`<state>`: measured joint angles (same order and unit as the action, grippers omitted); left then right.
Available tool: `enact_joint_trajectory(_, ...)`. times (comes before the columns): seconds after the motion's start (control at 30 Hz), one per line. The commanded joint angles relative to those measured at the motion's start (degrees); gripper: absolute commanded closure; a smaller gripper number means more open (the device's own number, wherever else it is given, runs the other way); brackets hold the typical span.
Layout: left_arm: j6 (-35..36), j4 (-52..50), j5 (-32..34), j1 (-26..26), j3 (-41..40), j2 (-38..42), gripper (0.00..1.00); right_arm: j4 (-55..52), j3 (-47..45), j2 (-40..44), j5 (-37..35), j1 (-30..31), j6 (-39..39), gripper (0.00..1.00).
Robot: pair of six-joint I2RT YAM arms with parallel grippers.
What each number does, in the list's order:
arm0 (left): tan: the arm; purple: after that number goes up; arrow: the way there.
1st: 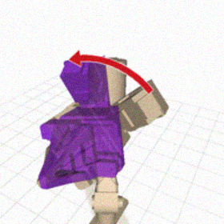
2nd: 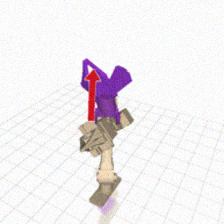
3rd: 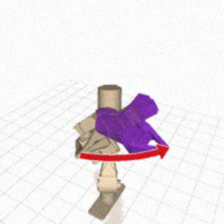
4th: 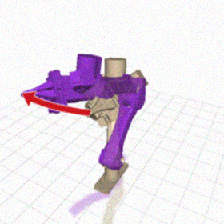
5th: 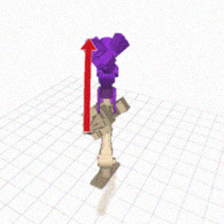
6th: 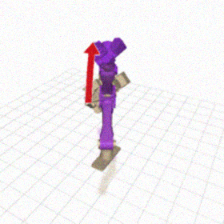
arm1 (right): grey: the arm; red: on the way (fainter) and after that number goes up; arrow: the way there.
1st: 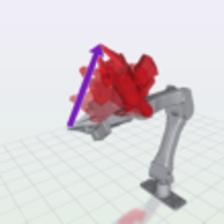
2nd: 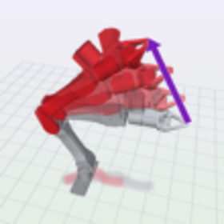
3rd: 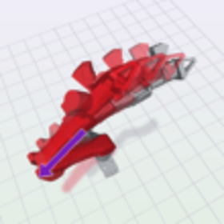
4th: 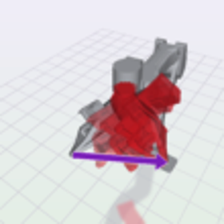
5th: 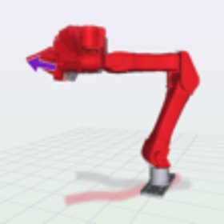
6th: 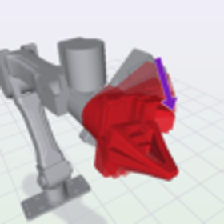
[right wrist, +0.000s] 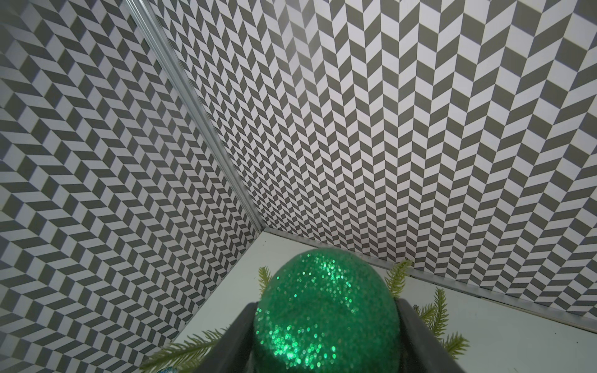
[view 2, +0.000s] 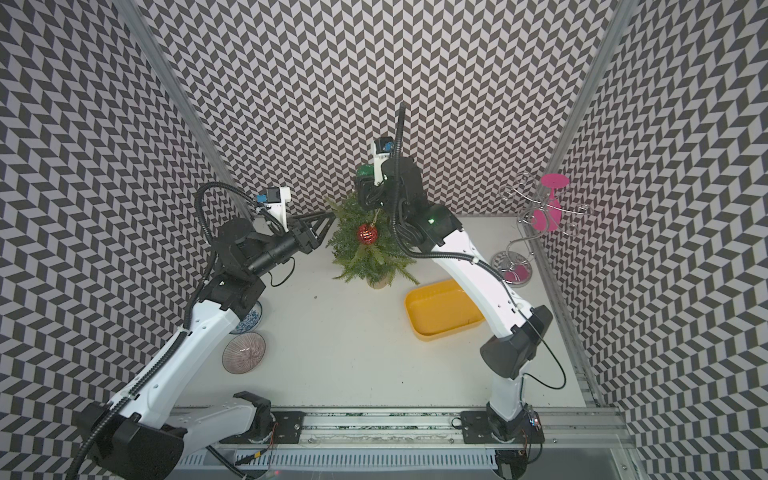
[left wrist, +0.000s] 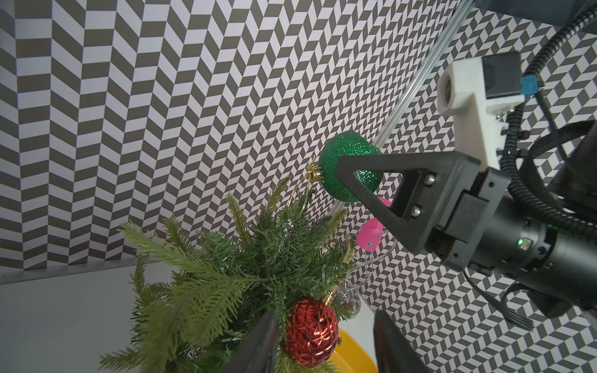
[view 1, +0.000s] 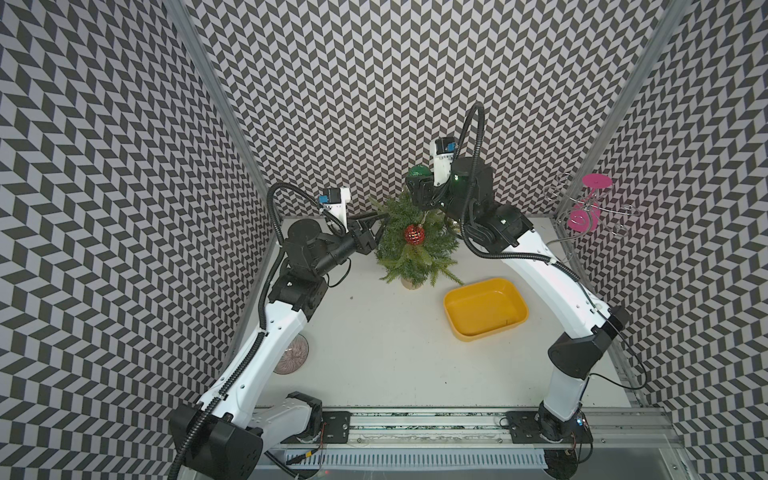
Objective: Decorate the small christmas tree with ornaments
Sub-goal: Hang an ornament on the christmas tree.
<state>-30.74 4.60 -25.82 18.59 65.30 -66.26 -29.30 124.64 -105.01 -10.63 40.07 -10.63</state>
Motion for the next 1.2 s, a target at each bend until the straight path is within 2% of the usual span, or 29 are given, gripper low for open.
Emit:
enact_joint_trajectory(0.0, -0.3, 0.4, -0.6, -0.2, -0.2, 1.0, 0.50, 3.6, -0.4, 2.6, 0.9, 0.3, -0.5, 0.42)
enact_joint_trajectory(0.6, -0.2, 0.2, -0.4, -0.2, -0.4, 1.3, 0.50, 4.4, -1.6, 2.1, 0.2, 0.0, -0.3, 0.42)
enact_joint_trajectory(1.17, 0.2, -0.4, 0.1, -0.2, -1.1, 2.2, 0.50, 2.4, 2.1, -1.7, -1.0, -0.3, -0.1, 0.42)
